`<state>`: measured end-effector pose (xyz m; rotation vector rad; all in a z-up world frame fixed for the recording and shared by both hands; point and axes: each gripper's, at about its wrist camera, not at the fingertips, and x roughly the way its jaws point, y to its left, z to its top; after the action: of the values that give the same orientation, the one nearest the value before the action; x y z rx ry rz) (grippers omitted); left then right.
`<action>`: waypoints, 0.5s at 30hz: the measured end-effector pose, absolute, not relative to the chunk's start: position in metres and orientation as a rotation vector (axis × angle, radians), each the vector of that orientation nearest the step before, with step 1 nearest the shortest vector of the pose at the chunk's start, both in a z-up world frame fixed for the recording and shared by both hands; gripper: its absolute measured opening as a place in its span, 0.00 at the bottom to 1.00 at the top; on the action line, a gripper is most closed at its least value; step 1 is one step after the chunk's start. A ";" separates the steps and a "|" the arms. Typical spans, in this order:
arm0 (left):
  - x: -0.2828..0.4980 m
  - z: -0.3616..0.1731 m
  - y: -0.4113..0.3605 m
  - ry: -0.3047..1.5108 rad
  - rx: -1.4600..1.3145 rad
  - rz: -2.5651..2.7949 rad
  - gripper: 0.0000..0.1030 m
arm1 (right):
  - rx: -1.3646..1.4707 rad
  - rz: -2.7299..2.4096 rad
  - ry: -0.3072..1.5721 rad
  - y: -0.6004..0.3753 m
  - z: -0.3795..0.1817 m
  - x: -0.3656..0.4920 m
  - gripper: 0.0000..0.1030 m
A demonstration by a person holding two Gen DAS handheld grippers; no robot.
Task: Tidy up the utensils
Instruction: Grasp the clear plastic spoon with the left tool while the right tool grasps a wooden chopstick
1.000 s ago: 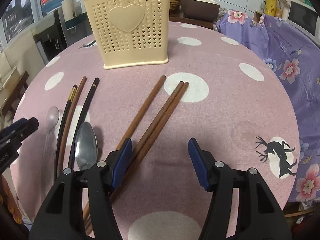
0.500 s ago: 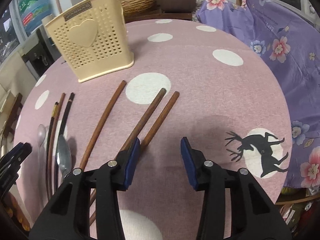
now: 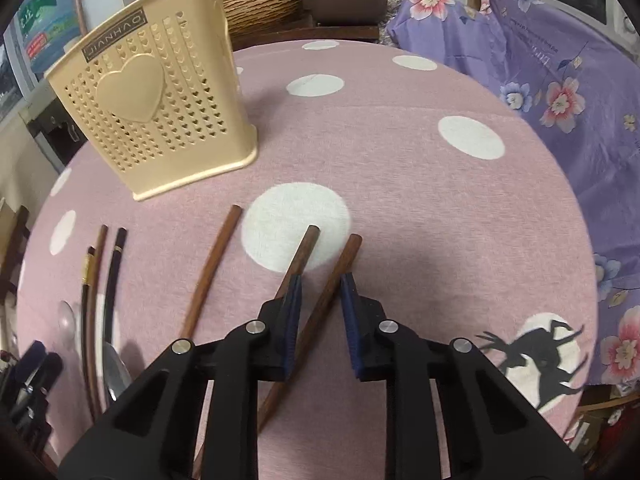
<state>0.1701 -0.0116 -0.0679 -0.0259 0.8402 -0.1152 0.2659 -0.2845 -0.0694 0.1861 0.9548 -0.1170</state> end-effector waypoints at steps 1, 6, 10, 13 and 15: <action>0.170 -0.068 -0.012 0.842 -0.023 -0.115 0.53 | 0.181 -0.113 0.955 -0.282 -0.070 0.268 0.21; 0.171 -0.069 -0.013 0.846 -0.025 -0.111 0.53 | 0.158 -0.106 0.966 -0.270 -0.069 0.277 0.21; 0.172 -0.069 -0.011 0.847 -0.031 -0.106 0.53 | 0.132 -0.127 0.971 -0.262 -0.069 0.283 0.21; 0.173 -0.069 -0.011 0.849 -0.030 -0.104 0.53 | 0.112 -0.128 0.961 -0.255 -0.069 0.281 0.13; 0.173 -0.069 -0.010 0.850 -0.029 -0.105 0.53 | 0.114 -0.112 0.955 -0.254 -0.069 0.279 0.12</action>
<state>0.1728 -0.0103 -0.0691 -0.0291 0.8496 -0.1045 0.2787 -0.2538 -0.0695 0.1140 0.9546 -0.1120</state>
